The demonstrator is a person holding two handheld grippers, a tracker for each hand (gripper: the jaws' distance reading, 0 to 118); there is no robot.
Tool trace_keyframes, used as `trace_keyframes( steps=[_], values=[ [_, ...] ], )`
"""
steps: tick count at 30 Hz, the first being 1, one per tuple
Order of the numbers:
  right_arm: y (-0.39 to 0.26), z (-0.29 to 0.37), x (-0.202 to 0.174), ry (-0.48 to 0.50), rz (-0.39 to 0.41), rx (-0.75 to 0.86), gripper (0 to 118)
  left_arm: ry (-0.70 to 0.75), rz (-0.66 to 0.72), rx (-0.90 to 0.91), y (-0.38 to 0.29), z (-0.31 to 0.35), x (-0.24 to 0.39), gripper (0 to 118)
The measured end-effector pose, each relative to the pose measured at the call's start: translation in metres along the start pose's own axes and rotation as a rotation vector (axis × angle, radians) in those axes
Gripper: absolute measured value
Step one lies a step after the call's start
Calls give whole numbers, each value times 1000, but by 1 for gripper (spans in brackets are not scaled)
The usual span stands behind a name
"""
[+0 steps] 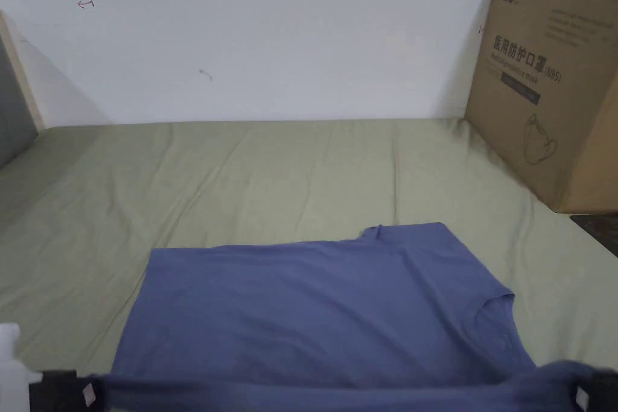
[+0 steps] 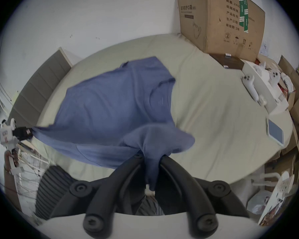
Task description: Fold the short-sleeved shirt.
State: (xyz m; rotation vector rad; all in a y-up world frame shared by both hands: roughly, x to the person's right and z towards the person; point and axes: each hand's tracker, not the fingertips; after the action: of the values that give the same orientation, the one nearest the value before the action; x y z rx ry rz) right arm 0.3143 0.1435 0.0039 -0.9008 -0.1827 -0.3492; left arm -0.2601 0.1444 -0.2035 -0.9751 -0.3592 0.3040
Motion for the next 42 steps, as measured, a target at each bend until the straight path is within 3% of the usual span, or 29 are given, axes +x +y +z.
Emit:
trace_keyframes(
  steps=[6,7,11,13,14,15,16,17,18,21,24,29,31,32,33,34,35,37,39,42],
  values=[
    [98,-73,4,-5,-78,-35,8,-12,96,-79,83,-92,-2,2],
    [110,-90,7,-2,-107,-50,8,-3,91,-92,95,-109,-2,2],
    [144,-155,8,-48,-94,-104,8,43,20,-165,124,-165,2,3],
    [151,-177,8,-50,-105,-95,8,48,27,-149,130,-178,1,15],
    [154,-186,6,-63,-106,-89,8,57,29,-131,130,-181,1,33],
    [155,-194,10,-63,-109,-72,21,63,29,-124,132,-184,-1,65],
    [155,-195,10,-66,-115,-35,53,59,35,-116,131,-185,-3,91],
    [153,-194,11,-62,-141,5,89,51,52,-100,129,-184,-5,107],
    [151,-191,11,-53,-161,37,112,29,66,-72,128,-180,-6,110],
    [142,-170,9,-51,-179,87,113,-3,47,-21,121,-163,-2,109],
    [125,-130,-6,-38,-141,190,113,-14,-72,88,109,-129,15,109],
    [73,-41,-41,53,-53,573,113,-87,-263,436,58,-49,53,101],
    [43,-14,-57,64,-2,715,111,-125,-273,566,29,-26,63,91],
    [27,-5,-66,39,20,762,105,-141,-272,620,12,-15,67,76],
    [12,3,-74,20,39,794,80,-158,-277,656,-2,-6,71,40],
    [-1,10,-81,17,55,817,40,-161,-298,686,-13,-1,71,9],
    [-10,6,-80,19,55,828,2,-124,-325,710,-25,5,76,1],
    [-25,10,-85,-2,18,804,1,-31,-352,744,-47,15,81,1],
    [-31,13,-81,74,-19,760,1,-98,-303,716,-54,20,76,0],
    [-32,11,-76,59,-2,731,1,-2,-263,742,-55,33,70,0]
  ],
)
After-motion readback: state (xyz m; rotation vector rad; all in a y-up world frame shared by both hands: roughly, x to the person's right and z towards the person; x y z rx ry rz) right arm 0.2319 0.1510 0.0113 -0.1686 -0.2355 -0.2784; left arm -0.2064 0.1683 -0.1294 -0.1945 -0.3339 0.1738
